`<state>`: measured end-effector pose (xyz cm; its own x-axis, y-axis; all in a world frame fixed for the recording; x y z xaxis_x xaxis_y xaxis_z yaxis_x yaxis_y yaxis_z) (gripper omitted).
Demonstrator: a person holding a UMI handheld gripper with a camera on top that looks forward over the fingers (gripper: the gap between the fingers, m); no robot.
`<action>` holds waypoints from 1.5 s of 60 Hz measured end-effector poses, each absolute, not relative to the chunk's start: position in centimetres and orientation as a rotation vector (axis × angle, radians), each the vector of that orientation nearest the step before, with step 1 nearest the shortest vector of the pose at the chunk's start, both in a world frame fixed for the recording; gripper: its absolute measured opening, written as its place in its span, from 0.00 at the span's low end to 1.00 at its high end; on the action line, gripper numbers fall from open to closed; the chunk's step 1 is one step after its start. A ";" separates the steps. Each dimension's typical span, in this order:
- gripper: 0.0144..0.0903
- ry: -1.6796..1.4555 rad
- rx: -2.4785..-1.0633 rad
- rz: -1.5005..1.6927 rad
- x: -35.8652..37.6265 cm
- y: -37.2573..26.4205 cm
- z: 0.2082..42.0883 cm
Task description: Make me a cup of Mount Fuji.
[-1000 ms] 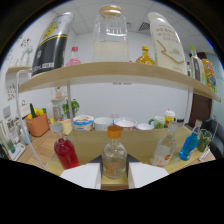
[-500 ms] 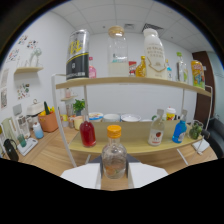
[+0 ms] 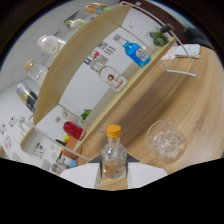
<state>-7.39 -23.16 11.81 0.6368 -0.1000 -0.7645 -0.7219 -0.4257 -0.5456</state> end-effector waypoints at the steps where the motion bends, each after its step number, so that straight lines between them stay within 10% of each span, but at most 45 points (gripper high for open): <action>1: 0.27 0.680 -1.885 0.848 -7.3 -23.0 11.6; 23: 0.27 1.363 -1.453 1.540 -6.0 -21.7 11.6; 39: 0.27 1.360 -1.430 1.629 -6.5 -22.1 12.4; 65: 0.27 0.355 -1.719 0.628 -11.6 -22.5 23.0; 90: 0.27 -0.010 -2.031 0.212 -19.7 -21.5 6.6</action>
<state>-19.74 -21.51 6.60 0.9843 0.0995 -0.1457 -0.0855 -0.4538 -0.8870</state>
